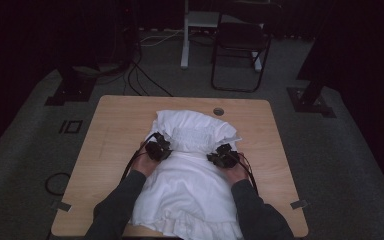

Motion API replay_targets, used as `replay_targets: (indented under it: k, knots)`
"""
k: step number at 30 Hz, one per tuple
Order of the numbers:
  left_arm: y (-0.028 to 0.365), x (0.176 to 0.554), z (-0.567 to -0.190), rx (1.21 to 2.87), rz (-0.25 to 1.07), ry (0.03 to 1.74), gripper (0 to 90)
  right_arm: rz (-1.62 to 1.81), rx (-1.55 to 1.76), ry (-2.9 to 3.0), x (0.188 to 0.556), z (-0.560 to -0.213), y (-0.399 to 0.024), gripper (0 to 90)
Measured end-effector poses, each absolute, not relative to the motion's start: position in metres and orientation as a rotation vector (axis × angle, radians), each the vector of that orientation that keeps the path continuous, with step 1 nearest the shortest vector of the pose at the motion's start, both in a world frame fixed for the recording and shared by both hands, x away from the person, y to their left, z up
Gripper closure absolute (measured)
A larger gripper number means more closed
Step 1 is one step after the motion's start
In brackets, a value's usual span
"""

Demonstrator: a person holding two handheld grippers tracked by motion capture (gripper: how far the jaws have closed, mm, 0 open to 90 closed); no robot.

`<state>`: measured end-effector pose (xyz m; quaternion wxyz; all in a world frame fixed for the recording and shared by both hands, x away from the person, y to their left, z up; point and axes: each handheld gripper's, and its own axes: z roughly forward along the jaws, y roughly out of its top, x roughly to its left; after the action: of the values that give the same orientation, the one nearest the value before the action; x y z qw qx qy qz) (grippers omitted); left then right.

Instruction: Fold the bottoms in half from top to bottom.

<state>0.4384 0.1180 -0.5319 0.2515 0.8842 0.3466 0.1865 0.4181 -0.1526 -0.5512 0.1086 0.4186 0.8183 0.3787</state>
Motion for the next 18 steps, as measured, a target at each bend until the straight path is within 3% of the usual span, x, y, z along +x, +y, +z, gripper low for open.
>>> replay_targets:
  k: [18]
  knots:
    - [0.111, 0.481, -0.534, 2.292, 0.542, 1.116, 84.9, 1.055, 1.351, 2.313, 0.489, -0.547, -0.147, 83.8]
